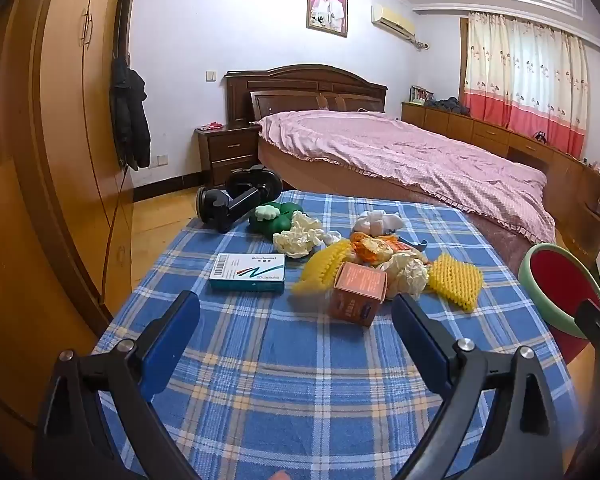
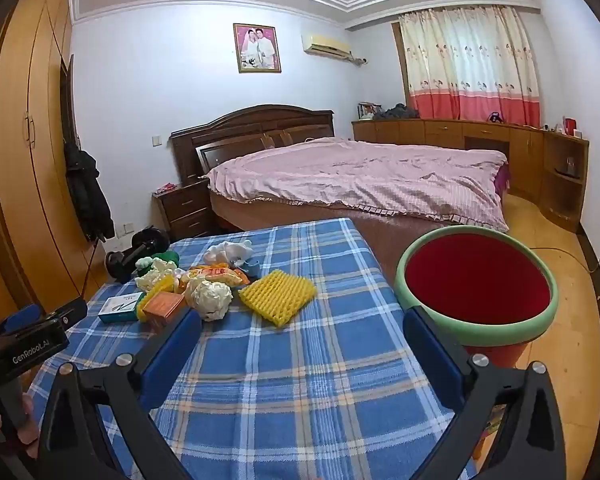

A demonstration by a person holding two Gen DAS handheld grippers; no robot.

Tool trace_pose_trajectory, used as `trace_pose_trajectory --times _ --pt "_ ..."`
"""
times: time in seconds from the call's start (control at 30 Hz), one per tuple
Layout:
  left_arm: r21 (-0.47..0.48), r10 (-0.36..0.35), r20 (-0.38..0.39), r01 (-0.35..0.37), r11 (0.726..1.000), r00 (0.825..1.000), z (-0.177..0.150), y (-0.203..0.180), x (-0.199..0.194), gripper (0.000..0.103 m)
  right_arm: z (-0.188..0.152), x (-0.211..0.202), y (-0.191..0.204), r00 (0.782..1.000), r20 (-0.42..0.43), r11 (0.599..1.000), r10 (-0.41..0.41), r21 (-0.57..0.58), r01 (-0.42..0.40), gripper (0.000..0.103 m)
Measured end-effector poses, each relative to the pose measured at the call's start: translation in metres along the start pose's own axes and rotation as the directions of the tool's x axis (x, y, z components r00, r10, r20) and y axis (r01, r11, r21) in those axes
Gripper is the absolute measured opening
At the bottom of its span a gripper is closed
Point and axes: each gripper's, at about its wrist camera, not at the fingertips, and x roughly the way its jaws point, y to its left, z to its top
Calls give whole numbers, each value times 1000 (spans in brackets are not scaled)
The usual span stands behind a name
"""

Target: Collect trash

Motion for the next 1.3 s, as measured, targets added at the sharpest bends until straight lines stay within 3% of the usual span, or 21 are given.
trace_pose_trajectory --times 1.3 --pt "-23 -5 -23 4 1000 1000 -2 1 4 96 -1 2 -1 1000 -13 1000 -5 -2 5 103"
